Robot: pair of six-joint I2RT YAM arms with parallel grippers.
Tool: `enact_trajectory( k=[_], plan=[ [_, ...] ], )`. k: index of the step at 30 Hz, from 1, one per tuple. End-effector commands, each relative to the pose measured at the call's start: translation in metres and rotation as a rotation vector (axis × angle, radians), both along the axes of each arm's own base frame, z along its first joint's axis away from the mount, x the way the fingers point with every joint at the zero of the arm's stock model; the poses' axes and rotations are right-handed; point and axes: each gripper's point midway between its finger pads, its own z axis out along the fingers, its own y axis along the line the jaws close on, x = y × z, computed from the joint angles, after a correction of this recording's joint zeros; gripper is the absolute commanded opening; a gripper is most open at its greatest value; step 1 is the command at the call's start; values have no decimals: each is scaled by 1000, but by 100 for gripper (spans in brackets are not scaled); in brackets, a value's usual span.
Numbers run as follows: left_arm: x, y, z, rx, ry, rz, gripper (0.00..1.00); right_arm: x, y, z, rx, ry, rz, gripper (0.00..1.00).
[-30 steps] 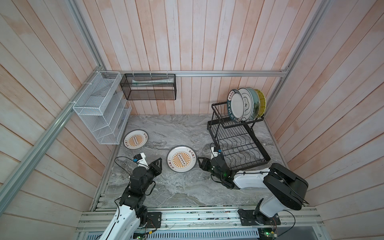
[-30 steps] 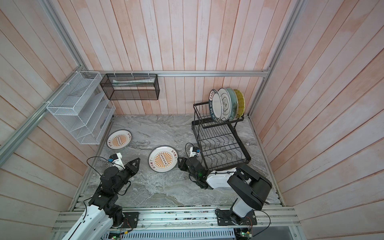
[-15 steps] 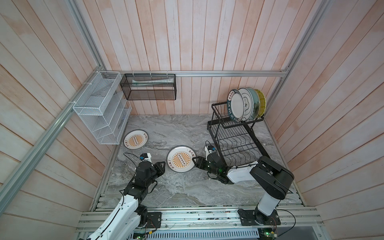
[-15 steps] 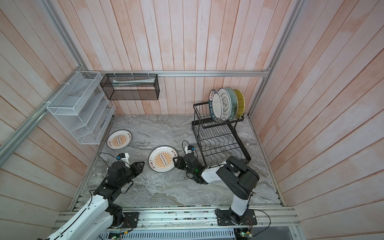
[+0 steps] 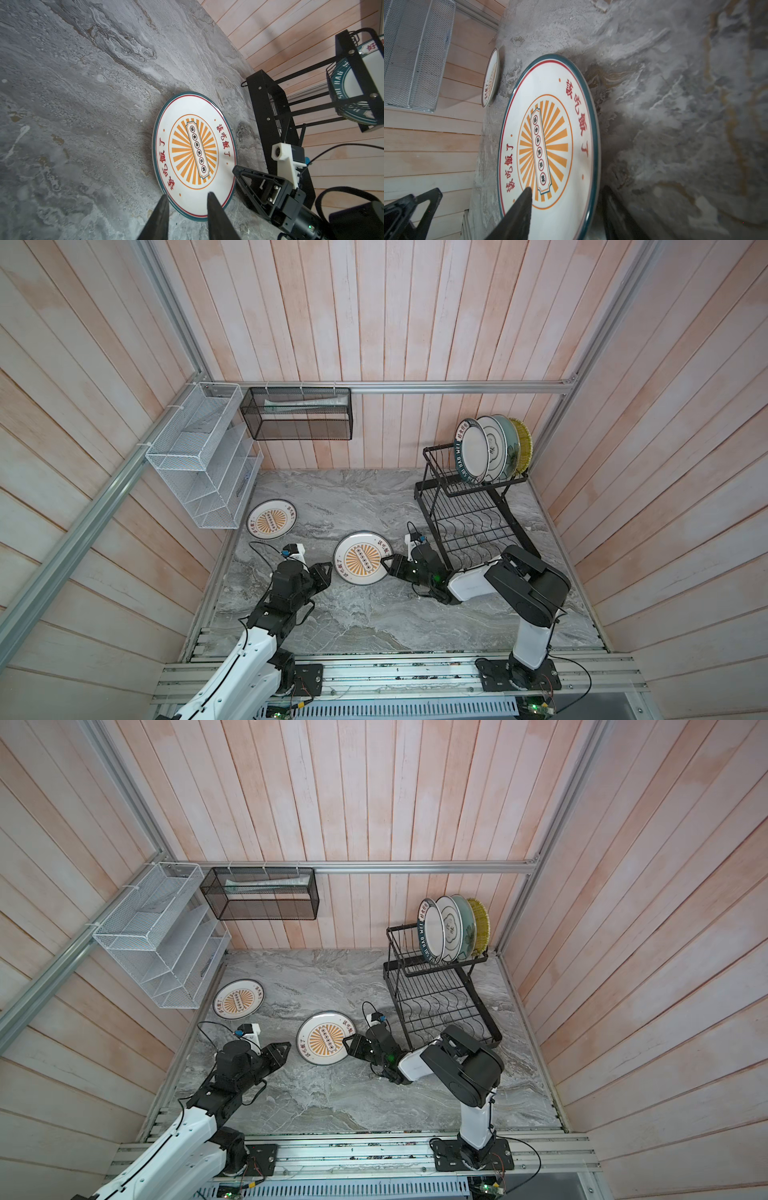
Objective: Load the plates into the dish rack
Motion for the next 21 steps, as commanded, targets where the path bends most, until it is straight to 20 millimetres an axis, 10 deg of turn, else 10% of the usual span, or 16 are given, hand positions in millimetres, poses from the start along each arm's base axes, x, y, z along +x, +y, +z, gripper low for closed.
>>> enact_trajectory(
  k=[1, 21],
  plan=[
    [3, -4, 10, 10, -15, -26, 33, 3, 8, 1, 51, 23, 20, 54],
    [0, -9, 14, -1, -21, -59, 33, -1, 16, -21, 141, 118, 54, 45]
  ],
)
